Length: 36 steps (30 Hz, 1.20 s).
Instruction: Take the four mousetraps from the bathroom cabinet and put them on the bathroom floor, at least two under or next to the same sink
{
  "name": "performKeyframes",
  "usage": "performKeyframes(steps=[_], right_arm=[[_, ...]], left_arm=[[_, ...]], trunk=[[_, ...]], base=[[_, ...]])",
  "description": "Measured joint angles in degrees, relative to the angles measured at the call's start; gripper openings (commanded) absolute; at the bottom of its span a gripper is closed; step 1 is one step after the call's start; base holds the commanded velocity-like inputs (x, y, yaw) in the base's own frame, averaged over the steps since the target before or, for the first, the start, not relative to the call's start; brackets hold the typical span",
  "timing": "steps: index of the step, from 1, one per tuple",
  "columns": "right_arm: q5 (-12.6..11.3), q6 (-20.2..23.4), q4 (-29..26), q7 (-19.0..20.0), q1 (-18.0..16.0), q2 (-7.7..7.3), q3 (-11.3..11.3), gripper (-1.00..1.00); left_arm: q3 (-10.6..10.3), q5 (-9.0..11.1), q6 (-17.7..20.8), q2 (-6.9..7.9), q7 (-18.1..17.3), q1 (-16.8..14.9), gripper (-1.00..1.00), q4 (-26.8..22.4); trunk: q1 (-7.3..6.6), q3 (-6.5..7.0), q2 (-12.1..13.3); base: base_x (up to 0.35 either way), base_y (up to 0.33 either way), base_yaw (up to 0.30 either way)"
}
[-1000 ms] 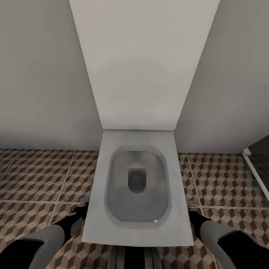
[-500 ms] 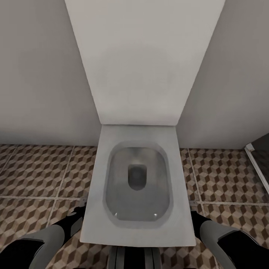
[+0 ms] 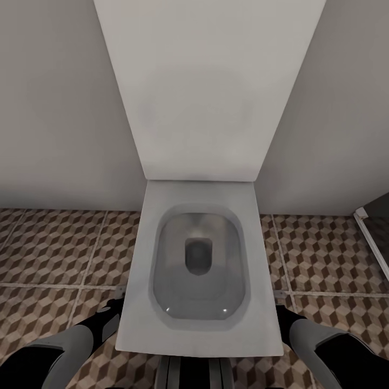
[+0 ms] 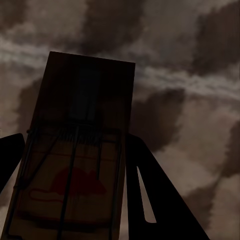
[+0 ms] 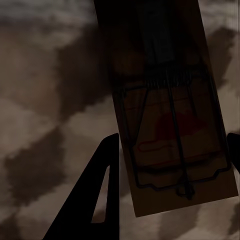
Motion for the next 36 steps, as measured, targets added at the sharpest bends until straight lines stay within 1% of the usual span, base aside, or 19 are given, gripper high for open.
performKeyframes(steps=[5, 7, 8, 11, 13, 16, 27, 32, 36], right_arm=[[-0.1, 0.0, 0.0, -0.1, 0.0, -0.24, -0.1, -1.0], [-0.2, 0.0, 0.0, -0.1, 0.0, -0.58, -0.1, -1.0], [-0.3, 0.0, 0.0, -0.1, 0.0, -0.83, -0.2, -1.0], [-0.5, 0.0, 0.0, -0.1, 0.0, -2.47, -0.2, -1.0], [-0.6, 0.0, 0.0, -0.1, 0.0, -3.13, -0.3, -1.0], [-0.6, 0.0, 0.0, -0.1, 0.0, -3.56, -0.3, -1.0], [-0.7, 0.0, 0.0, -0.1, 0.0, -3.96, -0.4, -1.0], [-0.7, -0.1, 0.0, -0.1, 0.0, -4.61, -0.4, -1.0], [-0.7, -0.1, 0.0, -0.1, 0.0, -4.82, -0.4, -1.0]], left_arm=[[0.0, 0.1, 0.0, 0.19, 0.0, 0.0, -1.0, 0.0], [0.0, 0.2, 0.0, 0.3, 0.0, 0.0, -1.0, 0.0], [0.0, 0.2, 0.0, 0.33, 0.0, 0.0, -1.0, 0.0], [0.0, 0.2, 0.0, 0.36, -0.1, 0.0, -1.0, -0.1], [0.0, 0.1, 0.0, 0.36, -0.1, 0.0, -1.0, -0.1], [0.0, 0.1, 0.0, 0.35, -0.2, 0.0, -1.0, -0.1], [0.0, 0.1, 0.0, 0.42, -0.1, 0.0, -1.0, -0.1], [0.0, 0.1, 0.0, 0.48, -0.1, 0.0, -1.0, -0.1], [0.0, 0.1, 0.0, 0.51, -0.1, 0.0, -1.0, -0.1]], trunk=[[0.0, 0.0, 0.0], [0.0, 0.0, 0.0], [0.0, 0.0, 0.0], [0.0, 0.0, 0.0], [0.0, 0.0, 0.0], [0.0, 0.0, 0.0], [0.0, 0.0, 0.0], [0.0, 0.0, 0.0], [0.0, 0.0, 0.0]], base=[[0.0, 0.0, 0.0], [0.0, 0.0, 0.0], [0.0, 0.0, 0.0], [0.0, 0.0, 0.0], [0.0, 0.0, 0.0], [0.0, 0.0, 0.0], [0.0, 0.0, 0.0], [0.0, 0.0, 0.0], [0.0, 0.0, 0.0]])
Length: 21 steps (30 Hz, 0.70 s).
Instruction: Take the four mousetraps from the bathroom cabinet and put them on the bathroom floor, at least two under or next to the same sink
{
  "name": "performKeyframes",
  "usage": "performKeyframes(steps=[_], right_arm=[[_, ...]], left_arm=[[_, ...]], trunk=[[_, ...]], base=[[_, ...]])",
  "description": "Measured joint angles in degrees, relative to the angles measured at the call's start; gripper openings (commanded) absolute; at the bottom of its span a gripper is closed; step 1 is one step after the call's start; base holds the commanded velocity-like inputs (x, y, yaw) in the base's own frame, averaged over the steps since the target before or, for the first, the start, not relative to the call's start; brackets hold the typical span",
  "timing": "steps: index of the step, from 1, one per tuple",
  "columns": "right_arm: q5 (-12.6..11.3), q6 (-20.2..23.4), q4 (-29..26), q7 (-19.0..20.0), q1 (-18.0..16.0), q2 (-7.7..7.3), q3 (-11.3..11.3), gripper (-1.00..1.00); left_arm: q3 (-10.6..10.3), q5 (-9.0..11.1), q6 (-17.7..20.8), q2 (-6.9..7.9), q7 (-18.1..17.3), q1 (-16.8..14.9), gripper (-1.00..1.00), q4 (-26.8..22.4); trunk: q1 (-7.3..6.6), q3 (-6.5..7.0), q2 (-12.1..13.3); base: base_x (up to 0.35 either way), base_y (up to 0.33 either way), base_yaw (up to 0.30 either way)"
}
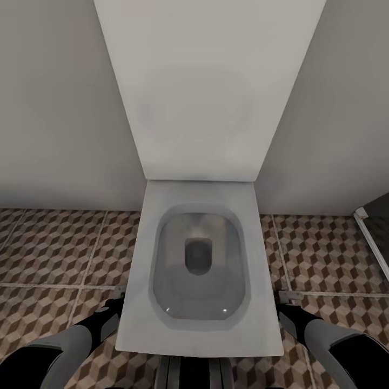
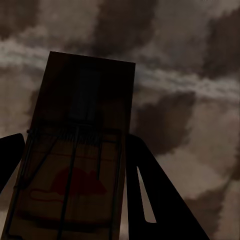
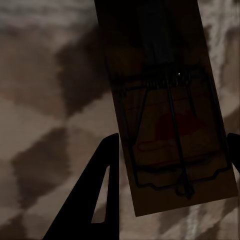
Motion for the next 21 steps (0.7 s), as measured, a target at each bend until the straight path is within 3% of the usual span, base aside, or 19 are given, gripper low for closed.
performKeyframes(steps=[9, 21], right_arm=[[0.0, -0.1, 0.0, 0.0, 0.0, -0.46, 0.0, -1.0], [0.0, -0.3, 0.0, 0.0, 0.0, -0.67, 0.0, -1.0]], left_arm=[[0.0, 0.0, 0.0, 0.12, 0.0, 0.0, -1.0, 0.0], [0.0, 0.0, 0.0, 2.48, 0.0, 0.0, -1.0, 0.0]], trunk=[[0.0, 0.0, 0.0], [0.0, 0.0, 0.0]], base=[[0.0, 0.0, 0.0], [0.0, 0.0, 0.0]])
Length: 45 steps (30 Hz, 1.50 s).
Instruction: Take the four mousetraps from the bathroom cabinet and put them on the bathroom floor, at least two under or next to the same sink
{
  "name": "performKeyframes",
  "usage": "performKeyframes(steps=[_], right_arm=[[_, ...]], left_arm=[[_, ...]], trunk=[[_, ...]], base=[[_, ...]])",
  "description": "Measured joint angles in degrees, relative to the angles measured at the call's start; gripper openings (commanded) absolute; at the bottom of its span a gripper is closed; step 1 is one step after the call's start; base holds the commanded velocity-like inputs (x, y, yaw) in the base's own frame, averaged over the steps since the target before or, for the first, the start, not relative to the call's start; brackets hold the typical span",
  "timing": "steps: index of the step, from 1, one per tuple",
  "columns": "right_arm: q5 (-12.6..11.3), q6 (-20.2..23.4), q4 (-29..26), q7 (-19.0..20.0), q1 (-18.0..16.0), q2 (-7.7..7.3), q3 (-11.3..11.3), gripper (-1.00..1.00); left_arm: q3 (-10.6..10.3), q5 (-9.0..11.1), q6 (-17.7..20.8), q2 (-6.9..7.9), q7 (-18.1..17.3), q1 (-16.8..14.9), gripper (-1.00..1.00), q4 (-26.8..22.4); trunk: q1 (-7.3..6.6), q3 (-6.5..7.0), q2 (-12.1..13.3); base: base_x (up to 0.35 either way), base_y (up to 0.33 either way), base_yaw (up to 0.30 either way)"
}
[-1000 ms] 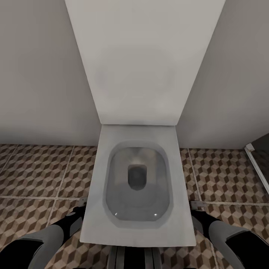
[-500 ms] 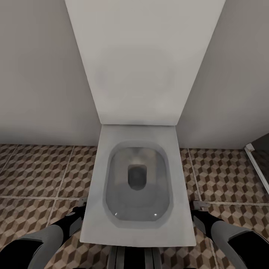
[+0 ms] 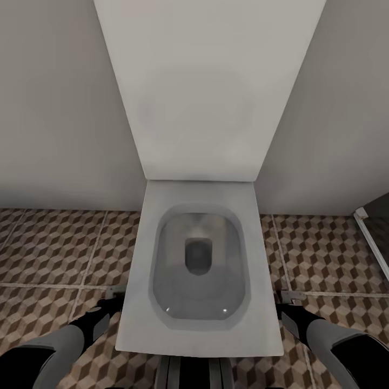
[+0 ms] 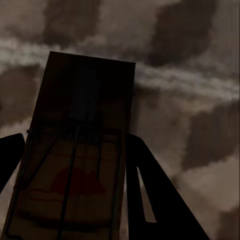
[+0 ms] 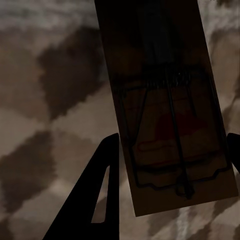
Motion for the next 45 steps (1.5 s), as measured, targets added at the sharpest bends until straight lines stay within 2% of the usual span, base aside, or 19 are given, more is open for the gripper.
performKeyframes(steps=[17, 33, 41, 45], right_arm=[[0.0, -0.1, 0.0, 0.0, 0.0, 0.08, 0.1, -1.0], [0.0, -0.1, 0.0, 0.0, 0.0, 0.12, 0.1, -1.0], [0.0, -0.1, 0.0, 0.0, 0.0, 0.12, 0.1, -1.0], [0.0, -0.1, 0.0, 0.0, 0.0, 0.12, 0.1, -1.0]], left_arm=[[-0.1, 0.0, 0.3, 2.28, 0.1, 0.0, -1.0, 0.1], [-0.1, 0.0, 0.4, 3.07, 0.2, 0.0, -1.0, 0.1], [-0.1, 0.0, 0.5, 2.86, 0.2, 0.0, -1.0, 0.1], [-0.1, 0.0, 0.5, 2.76, 0.1, 0.0, -1.0, 0.2]], trunk=[[0.0, 0.0, 0.0], [0.0, 0.0, 0.0], [0.0, 0.0, 0.0], [0.11, -0.88, -0.1]], base=[[0.0, 0.0, 0.0], [0.0, 0.0, 0.0], [0.0, 0.0, 0.0], [0.0, 0.0, 0.0]])
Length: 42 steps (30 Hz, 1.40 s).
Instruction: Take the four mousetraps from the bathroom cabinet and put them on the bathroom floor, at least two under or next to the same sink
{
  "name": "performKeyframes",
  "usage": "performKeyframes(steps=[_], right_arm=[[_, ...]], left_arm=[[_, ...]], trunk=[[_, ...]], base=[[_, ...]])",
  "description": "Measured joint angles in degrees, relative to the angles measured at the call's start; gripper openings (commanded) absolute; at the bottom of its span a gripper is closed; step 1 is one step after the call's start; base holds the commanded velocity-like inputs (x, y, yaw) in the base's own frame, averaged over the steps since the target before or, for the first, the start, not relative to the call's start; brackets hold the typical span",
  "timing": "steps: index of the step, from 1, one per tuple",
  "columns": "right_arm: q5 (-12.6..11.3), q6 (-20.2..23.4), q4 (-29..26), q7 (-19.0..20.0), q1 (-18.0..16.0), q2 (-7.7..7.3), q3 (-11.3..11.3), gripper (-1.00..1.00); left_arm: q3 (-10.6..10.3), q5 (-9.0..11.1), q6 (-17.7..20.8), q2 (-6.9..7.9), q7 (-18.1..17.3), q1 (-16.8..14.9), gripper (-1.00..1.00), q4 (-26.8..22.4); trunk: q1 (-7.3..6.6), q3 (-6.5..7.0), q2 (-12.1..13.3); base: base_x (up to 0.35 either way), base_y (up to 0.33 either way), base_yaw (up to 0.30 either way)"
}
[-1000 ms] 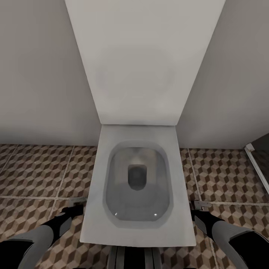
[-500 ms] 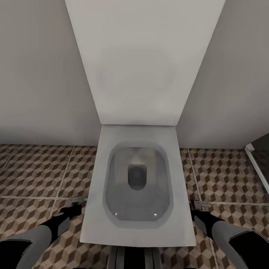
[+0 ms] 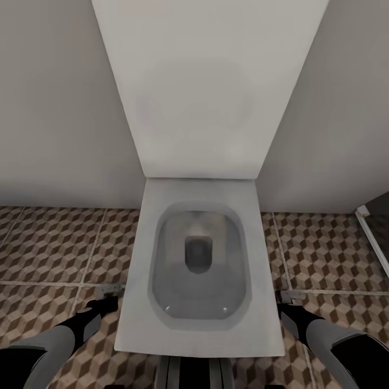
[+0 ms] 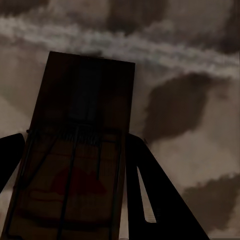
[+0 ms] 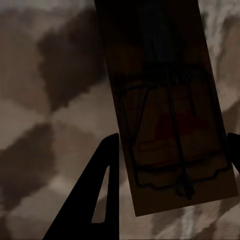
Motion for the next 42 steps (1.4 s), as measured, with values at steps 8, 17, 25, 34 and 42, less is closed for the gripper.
performKeyframes(steps=[8, 17, 25, 34, 42], right_arm=[[0.3, -0.2, -0.1, 0.2, -0.1, -0.02, 0.0, -1.0], [0.2, -0.2, -0.1, 0.3, 0.0, -0.01, 0.0, -1.0], [0.1, -0.2, 0.0, 0.4, 0.0, 0.17, -0.3, -1.0], [0.3, 0.2, -0.1, 1.1, -0.1, 0.12, -0.4, -1.0], [0.5, 0.4, -0.1, 0.7, -0.1, 0.13, -0.2, -1.0]], left_arm=[[1.1, 0.2, -0.3, -0.08, -0.2, 0.0, -1.0, -0.2], [0.7, 0.3, -0.3, -0.05, -0.3, 0.0, -1.0, -0.2], [0.7, 0.3, -0.3, -0.08, -0.2, 0.0, -1.0, -0.2], [0.5, 0.2, -0.2, -0.05, -0.2, 0.0, -1.0, -0.2], [0.5, 0.1, -0.3, -0.04, -0.2, 0.0, -1.0, -0.2]], trunk=[[0.09, -1.1, -0.1], [0.1, -1.1, -0.1], [0.1, -1.1, -0.1], [0.09, -1.1, -0.1], [0.09, -1.1, -0.1]], base=[[0.0, 0.0, 0.0], [0.0, 0.0, 0.0], [0.0, 0.0, 0.0], [0.0, 0.0, 0.0], [0.0, 0.0, 0.0]])
